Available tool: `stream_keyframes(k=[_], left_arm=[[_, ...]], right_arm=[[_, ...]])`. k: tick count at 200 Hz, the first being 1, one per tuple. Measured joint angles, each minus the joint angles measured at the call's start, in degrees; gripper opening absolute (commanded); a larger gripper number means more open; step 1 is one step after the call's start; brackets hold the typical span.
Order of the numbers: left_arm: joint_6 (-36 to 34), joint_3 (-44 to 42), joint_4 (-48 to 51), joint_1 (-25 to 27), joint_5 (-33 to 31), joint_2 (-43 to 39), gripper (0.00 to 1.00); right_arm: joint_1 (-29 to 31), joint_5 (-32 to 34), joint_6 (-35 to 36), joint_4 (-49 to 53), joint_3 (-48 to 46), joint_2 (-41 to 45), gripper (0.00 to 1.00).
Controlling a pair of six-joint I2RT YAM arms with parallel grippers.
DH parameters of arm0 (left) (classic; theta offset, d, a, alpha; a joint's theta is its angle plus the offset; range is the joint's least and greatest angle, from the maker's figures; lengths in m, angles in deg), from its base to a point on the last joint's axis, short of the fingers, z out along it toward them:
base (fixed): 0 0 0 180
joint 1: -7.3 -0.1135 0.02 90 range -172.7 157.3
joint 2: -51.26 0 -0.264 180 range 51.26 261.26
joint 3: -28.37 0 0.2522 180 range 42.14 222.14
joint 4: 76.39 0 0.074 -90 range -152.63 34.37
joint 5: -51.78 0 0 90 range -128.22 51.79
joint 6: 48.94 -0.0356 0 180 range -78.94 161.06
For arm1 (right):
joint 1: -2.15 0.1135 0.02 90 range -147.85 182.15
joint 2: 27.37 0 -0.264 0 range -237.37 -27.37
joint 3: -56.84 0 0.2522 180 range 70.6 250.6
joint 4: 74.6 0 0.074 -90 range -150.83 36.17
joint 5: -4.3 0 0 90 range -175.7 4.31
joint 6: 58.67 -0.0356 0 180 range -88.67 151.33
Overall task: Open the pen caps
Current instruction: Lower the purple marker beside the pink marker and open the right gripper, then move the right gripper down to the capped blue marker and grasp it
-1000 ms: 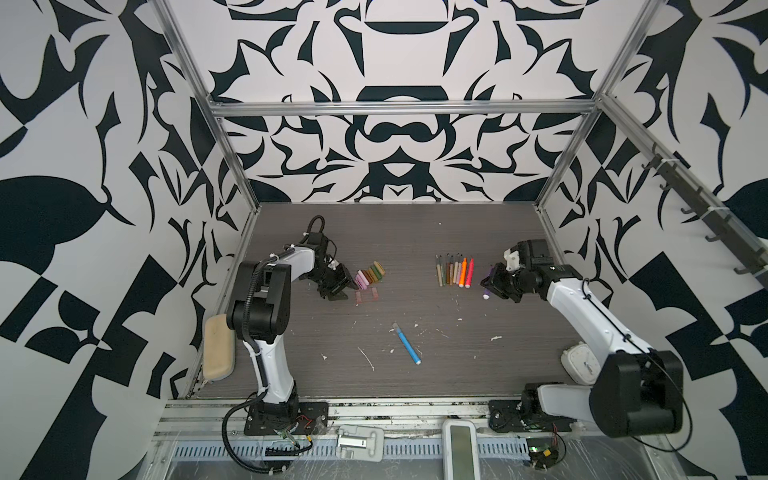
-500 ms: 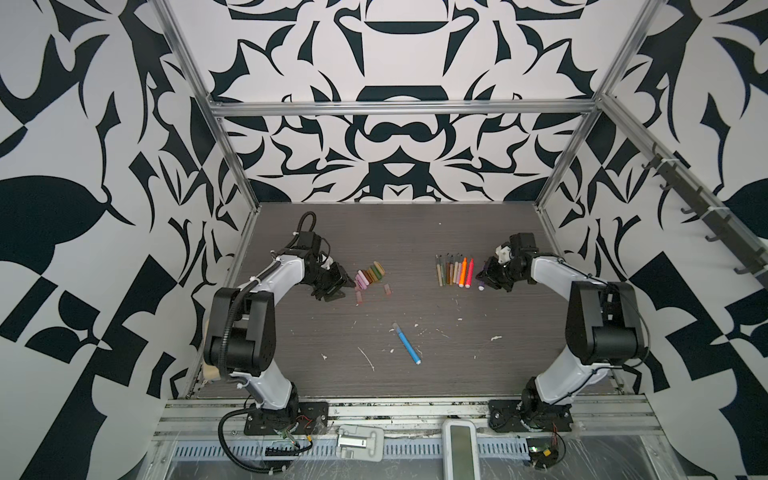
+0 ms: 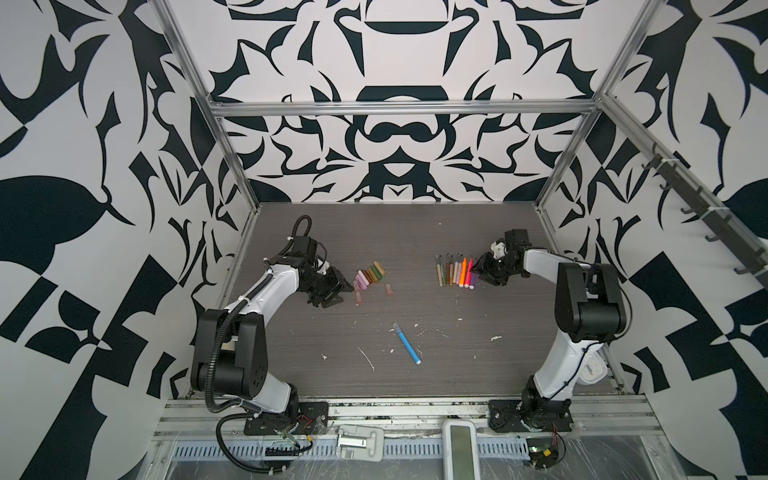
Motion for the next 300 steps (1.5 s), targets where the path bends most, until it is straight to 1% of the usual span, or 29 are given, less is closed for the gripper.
stream_keyframes(k=[25,45,73,88,100,112,133,153,169,184,204,217,238,300], left_arm=[[0.11,-0.04,0.09,0.0,0.0,-0.02,0.5],[0.2,-0.04,0.07,0.0,0.0,-0.04,0.5],[0.76,-0.28,-0.42,0.0,0.07,-0.26,0.5],[1.49,-0.76,-1.09,0.0,0.31,-0.63,0.5],[2.05,-1.53,-2.27,0.0,0.74,-1.09,0.5],[2.93,-2.82,-3.56,0.0,1.27,-1.77,0.5],[4.13,-4.68,-4.96,0.0,1.53,-3.02,0.5],[5.14,-5.79,-5.95,0.0,1.55,-4.59,0.5],[5.81,-6.6,-6.62,0.0,1.55,-5.92,0.5],[6.23,-7.3,-7.02,0.0,1.57,-6.78,0.5],[6.97,-8.35,-7.58,0.0,1.6,-7.67,0.5],[7.54,-9.14,-7.82,0.0,1.73,-8.33,0.5],[8.17,-9.97,-7.96,0.0,1.88,-9.42,0.5],[9.53,-11.96,-8.33,0.0,2.25,-12.61,0.5]], right_arm=[[0.0,-0.44,0.04,-0.02,-0.09,0.22,0.47],[0.0,-0.33,0.07,0.33,-1.11,2.27,0.47],[0.5,0.74,0.09,3.3,-3.56,10.45,0.46],[2.38,2.21,0.66,6.12,-3.91,15.43,0.46],[5.75,3.63,1.42,8.28,-3.96,19.15,0.45],[11.13,5.16,1.86,10.32,-4.17,22.29,0.45],[23.58,7.76,1.77,12.68,-6.05,26.47,0.44],[35.43,10.29,0.22,13.88,-9.11,28.44,0.44],[43.56,12.52,-1.64,14.97,-11.17,28.33,0.44],[50.31,15.08,-3.19,16.22,-11.85,26.88,0.47],[56.81,18.64,-4.22,17.22,-11.67,23.56,0.48],[59.69,20.57,-4.66,18.34,-11.08,20.79,0.48],[61.72,22.43,-4.9,19.3,-10.1,17.42,0.48],[62.05,23.56,-4.44,20.17,-5.2,11.61,0.45]])
